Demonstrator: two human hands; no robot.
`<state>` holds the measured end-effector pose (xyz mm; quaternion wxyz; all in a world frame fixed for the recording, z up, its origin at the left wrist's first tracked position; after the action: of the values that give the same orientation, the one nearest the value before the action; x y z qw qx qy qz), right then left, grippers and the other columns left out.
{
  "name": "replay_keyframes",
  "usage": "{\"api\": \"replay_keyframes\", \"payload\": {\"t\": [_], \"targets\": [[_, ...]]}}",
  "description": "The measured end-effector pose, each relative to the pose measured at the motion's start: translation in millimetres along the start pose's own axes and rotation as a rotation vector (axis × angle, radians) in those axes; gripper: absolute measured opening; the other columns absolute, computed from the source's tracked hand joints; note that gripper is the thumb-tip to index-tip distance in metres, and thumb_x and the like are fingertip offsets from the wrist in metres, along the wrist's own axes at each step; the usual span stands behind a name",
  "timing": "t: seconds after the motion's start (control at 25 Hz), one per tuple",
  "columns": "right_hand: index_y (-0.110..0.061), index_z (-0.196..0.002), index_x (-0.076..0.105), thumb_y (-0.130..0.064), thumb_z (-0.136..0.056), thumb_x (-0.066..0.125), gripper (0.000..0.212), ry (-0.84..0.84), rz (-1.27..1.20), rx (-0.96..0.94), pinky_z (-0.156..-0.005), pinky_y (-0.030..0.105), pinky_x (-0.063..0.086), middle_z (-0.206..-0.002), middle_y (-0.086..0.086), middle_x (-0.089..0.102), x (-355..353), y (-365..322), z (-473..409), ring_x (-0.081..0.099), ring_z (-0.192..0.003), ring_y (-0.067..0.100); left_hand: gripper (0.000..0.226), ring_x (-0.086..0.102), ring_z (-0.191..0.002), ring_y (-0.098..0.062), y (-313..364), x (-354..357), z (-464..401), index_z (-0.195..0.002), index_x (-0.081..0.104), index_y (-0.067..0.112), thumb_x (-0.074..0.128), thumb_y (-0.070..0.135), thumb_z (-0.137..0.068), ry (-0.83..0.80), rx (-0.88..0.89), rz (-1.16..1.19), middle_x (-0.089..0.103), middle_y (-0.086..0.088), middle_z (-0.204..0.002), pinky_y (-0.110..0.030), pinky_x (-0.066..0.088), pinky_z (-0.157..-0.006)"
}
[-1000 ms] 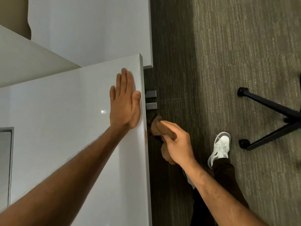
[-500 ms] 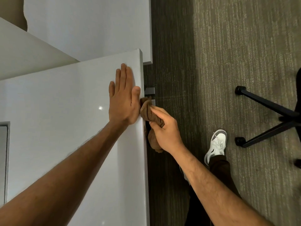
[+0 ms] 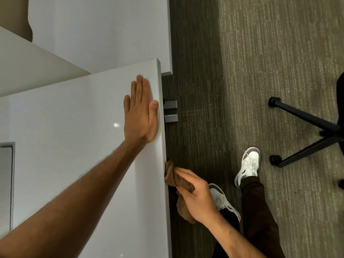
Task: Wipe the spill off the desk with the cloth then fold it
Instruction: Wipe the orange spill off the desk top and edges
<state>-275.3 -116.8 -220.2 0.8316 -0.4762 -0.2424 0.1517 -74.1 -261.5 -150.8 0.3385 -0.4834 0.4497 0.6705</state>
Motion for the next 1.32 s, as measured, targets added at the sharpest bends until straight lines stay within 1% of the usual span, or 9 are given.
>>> {"api": "replay_keyframes", "payload": {"t": [0.16,0.28,0.4,0.52,0.6,1.0,1.08,1.24,1.32], "targets": [[-0.051,-0.122,0.065,-0.009,-0.098,0.059,0.048,0.252,-0.262,0.041,-0.096,0.019,0.053,-0.123,-0.014,0.071,-31.8,-26.0,-31.6,0.066,-0.117,0.005,0.068,-0.008,-0.162,-0.02,0.0,0.4,0.7,-0.167,0.001,0.015,0.01,0.046,-0.107,0.001,0.003,0.015,-0.005,-0.004,-0.176,-0.047,-0.004,-0.131],[-0.058,-0.131,0.053,-0.017,-0.1,0.056,0.052,0.135,-0.214,0.018,-0.094,0.009,0.048,-0.132,-0.021,0.064,-4.2,-57.8,-56.7,0.059,-0.122,-0.004,0.068,-0.008,-0.162,-0.022,2.2,-0.9,0.6,-0.167,0.002,0.014,0.01,0.045,-0.106,0.002,0.005,0.012,-0.005,-0.005,-0.176,-0.049,-0.003,-0.131],[-0.049,-0.153,0.023,-0.018,-0.102,0.054,0.068,0.032,-0.098,0.018,-0.103,0.002,0.034,-0.161,-0.022,0.032,32.2,-53.0,-44.7,0.034,-0.136,-0.019,0.071,-0.008,-0.162,-0.022,0.7,0.5,1.0,-0.167,0.002,0.015,0.01,0.047,-0.105,-0.009,0.001,0.022,-0.005,-0.004,-0.176,-0.049,-0.004,-0.131],[-0.045,-0.158,0.012,-0.027,-0.103,0.051,0.069,0.071,-0.02,-0.004,-0.124,0.033,0.026,-0.166,-0.02,0.018,40.7,-38.5,-36.1,0.019,-0.15,-0.006,0.069,-0.008,-0.162,-0.02,0.2,-0.2,1.5,-0.167,0.002,0.016,0.011,0.046,-0.106,-0.002,-0.004,0.034,-0.005,-0.002,-0.176,-0.049,-0.003,-0.131],[-0.054,-0.153,0.01,-0.034,-0.103,0.048,0.065,0.118,0.037,-0.005,-0.126,0.045,0.023,-0.167,-0.02,0.017,38.0,-36.9,-44.1,0.014,-0.153,0.001,0.069,-0.009,-0.162,-0.02,0.9,-0.2,1.0,-0.166,0.001,0.017,0.01,0.047,-0.105,-0.006,-0.002,0.041,-0.006,-0.002,-0.176,-0.049,-0.003,-0.131],[-0.035,-0.158,0.025,-0.04,-0.102,0.039,0.057,0.207,0.042,-0.156,-0.12,0.049,0.033,-0.163,-0.007,0.031,11.3,-101.6,-171.7,0.029,-0.151,0.012,0.083,-0.007,-0.162,-0.014,4.5,-4.3,1.1,-0.167,0.006,0.017,-0.009,0.064,-0.1,0.019,0.011,0.128,-0.001,0.001,-0.176,-0.045,-0.003,-0.131],[-0.039,-0.156,0.027,-0.038,-0.103,0.038,0.054,0.227,0.053,-0.176,-0.119,0.044,0.035,-0.159,-0.008,0.038,7.3,-115.4,-198.3,0.036,-0.146,0.01,0.079,-0.009,-0.161,-0.011,1.5,-2.3,0.9,-0.167,0.005,0.018,-0.006,0.061,-0.102,0.017,0.008,0.127,-0.002,0.002,-0.176,-0.046,-0.002,-0.131],[-0.034,-0.154,0.033,-0.031,-0.105,0.04,0.05,0.31,0.07,-0.235,-0.099,0.011,0.033,-0.14,-0.019,0.045,-5.3,-143.3,-242.4,0.042,-0.117,-0.02,0.076,-0.01,-0.161,-0.01,0.1,-0.4,0.6,-0.166,0.002,0.02,-0.006,0.06,-0.103,0.013,0.012,0.105,-0.004,0.003,-0.176,-0.047,-0.003,-0.131],[-0.031,-0.154,0.034,-0.03,-0.106,0.04,0.049,0.32,0.073,-0.222,-0.097,0.009,0.031,-0.142,-0.017,0.047,-7.5,-148.2,-254.2,0.043,-0.12,-0.017,0.078,-0.011,-0.161,-0.011,0.5,0.7,-1.1,-0.166,0.001,0.02,-0.009,0.063,-0.101,-0.006,0.004,0.098,-0.006,0.002,-0.176,-0.047,-0.003,-0.131]]}}
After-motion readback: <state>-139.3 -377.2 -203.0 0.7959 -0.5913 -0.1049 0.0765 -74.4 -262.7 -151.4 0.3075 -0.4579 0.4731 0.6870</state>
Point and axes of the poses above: each hand's wrist, its own z-axis away from the middle knuckle, its own x-axis out of the palm, y = z × x, the point moved 10 cm from there along -z, towards the middle knuckle
